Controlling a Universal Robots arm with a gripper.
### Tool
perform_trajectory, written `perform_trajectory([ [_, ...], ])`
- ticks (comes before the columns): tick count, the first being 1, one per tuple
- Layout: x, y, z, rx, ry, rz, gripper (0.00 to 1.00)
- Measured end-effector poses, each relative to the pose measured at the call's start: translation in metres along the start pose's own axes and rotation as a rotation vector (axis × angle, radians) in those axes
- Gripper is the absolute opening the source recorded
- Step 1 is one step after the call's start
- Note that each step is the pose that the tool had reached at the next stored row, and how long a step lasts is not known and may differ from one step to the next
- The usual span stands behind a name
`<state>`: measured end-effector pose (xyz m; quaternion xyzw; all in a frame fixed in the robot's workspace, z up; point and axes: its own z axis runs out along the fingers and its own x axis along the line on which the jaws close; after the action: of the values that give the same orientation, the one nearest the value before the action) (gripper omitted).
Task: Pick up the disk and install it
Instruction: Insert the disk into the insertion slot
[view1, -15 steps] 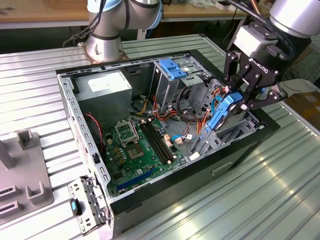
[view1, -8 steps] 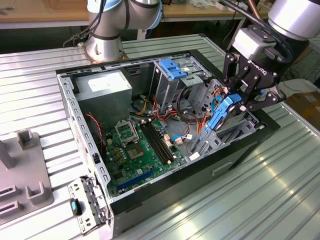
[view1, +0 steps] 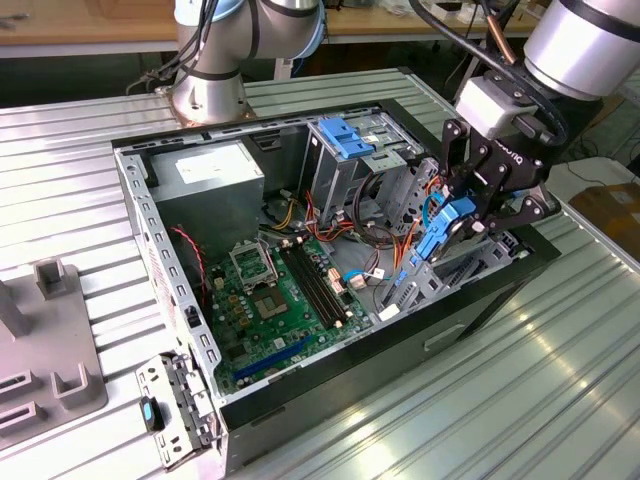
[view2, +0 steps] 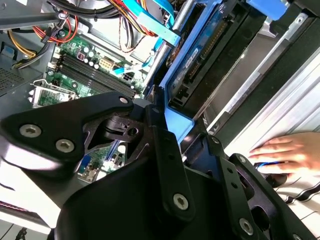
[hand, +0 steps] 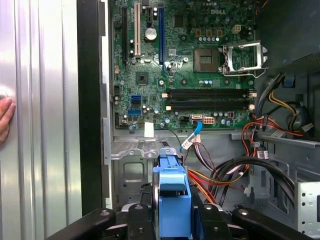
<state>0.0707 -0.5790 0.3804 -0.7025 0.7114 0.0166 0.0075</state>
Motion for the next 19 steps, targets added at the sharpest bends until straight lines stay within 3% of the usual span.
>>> perform_trajectory([
  [2,0.0001,0.0000,0.0002,0.0001,-0.0004,0.000,0.38],
  [4,0.0001,0.0000,0.0000,0.0000,-0.0001,0.000,0.50],
  [11,0.0002,0.0000,0.0000,0.0000,0.0000,0.000,0.50],
  [14,0.0001,0.0001,-0.0035,0.0000,-0.0003,0.000,0.50],
  [16,0.0001,-0.0071,-0.0008,-0.0002,-0.0002,0.000,0.50],
  [19,0.0003,-0.0103,0.0068,-0.0003,-0.0001,0.000,0.50],
])
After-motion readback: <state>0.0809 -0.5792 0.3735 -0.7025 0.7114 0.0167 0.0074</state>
